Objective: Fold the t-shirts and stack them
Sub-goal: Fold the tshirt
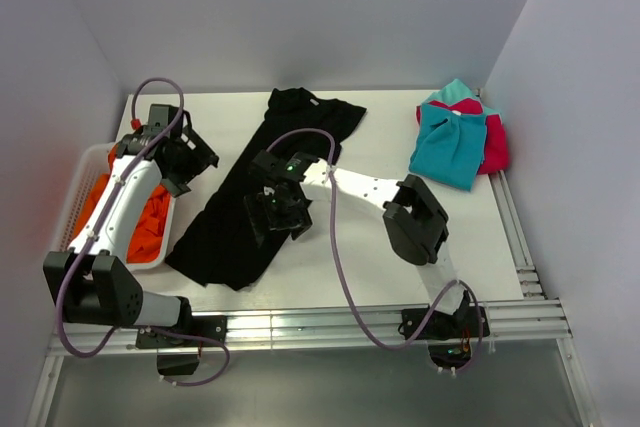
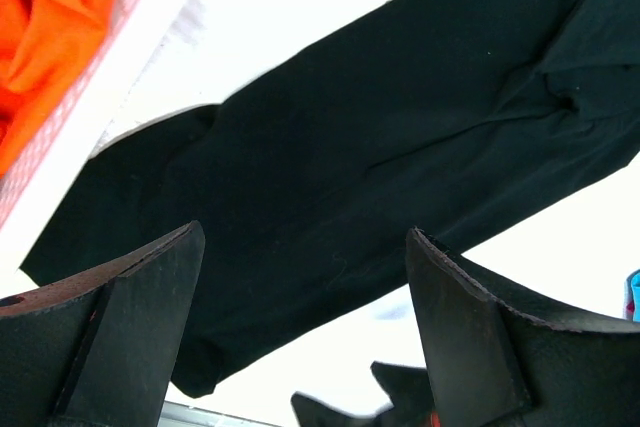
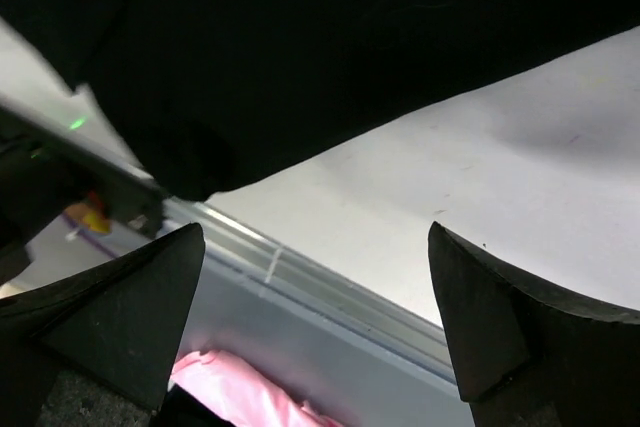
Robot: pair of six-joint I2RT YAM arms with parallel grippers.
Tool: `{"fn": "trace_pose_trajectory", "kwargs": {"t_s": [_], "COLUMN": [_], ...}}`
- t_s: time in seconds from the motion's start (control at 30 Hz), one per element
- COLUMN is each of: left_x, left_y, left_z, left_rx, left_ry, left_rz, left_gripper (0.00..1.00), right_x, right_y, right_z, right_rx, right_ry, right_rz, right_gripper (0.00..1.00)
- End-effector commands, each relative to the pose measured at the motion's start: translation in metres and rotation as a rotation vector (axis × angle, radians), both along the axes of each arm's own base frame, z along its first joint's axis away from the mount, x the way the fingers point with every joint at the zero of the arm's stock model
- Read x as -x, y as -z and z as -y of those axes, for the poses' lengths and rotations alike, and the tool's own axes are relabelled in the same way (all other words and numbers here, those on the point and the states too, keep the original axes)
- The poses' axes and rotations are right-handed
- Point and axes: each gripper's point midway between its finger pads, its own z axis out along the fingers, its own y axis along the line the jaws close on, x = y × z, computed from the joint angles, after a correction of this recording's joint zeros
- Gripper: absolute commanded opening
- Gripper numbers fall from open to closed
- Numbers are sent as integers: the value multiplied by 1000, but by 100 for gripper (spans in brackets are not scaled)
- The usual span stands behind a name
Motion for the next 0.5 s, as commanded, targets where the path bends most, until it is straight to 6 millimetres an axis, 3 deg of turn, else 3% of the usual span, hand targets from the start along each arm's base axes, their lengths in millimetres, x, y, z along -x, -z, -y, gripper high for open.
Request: {"fn": "trace_pose_trajectory", "kwargs": {"t_s": [0.0, 0.27, 0.47], "left_x": [10, 17, 16], "left_y": [-2, 5, 0], "left_z": [-4, -8, -16], "left_rx": [-1, -5, -26], "left_ry": [14, 15, 19], "left_rz": [17, 5, 7], "left_gripper": [89, 89, 89], "right_x": [-6, -18, -29], "right_y": [17, 53, 76], "right_z": [16, 23, 13], "right_rx": [95, 201, 236], "right_ry": [38, 54, 39], "right_rz": [8, 24, 25], "right_gripper": [100, 100, 97]}}
